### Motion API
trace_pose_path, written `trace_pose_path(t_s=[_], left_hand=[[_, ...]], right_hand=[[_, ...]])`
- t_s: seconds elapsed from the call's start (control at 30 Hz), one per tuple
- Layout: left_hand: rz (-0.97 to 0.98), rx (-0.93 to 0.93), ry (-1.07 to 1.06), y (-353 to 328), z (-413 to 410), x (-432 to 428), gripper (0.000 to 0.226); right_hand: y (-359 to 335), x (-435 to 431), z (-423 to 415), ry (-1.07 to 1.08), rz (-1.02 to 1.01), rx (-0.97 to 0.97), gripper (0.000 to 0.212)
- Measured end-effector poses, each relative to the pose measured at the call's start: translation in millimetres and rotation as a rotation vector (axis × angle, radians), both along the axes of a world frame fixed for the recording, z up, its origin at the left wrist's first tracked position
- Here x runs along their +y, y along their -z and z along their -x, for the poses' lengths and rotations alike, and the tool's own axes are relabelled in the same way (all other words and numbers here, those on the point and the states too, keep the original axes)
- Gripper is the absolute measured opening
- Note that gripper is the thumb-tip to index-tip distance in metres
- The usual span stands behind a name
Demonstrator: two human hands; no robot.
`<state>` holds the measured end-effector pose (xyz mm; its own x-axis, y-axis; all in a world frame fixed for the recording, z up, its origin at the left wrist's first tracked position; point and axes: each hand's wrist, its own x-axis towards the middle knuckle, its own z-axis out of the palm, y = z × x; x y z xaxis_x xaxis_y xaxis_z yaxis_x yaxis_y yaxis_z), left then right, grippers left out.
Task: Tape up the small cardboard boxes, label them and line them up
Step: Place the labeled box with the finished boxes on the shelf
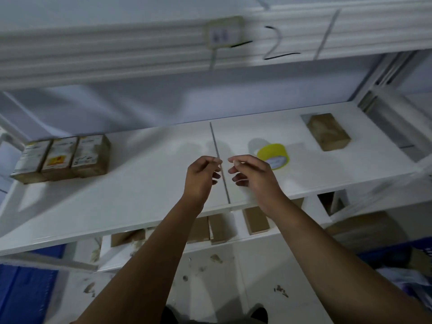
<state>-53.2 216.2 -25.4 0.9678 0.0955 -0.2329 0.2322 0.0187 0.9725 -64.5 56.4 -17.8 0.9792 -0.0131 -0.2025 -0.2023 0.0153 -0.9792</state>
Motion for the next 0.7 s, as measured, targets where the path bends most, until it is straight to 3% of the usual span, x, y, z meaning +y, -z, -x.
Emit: trace_pose_path(t_s=[0.3, 0.7], left_hand=[[-0.023, 0.077, 0.012, 25, 5, -85, 0.017], [-0.035, 0.096, 0.187, 23, -42, -149, 0.015]], right_hand=[[24, -114, 1, 0.089, 0.014, 0.077, 0.017], [29, -147, -27, 0.178, 0.006, 0.137, 0.017]])
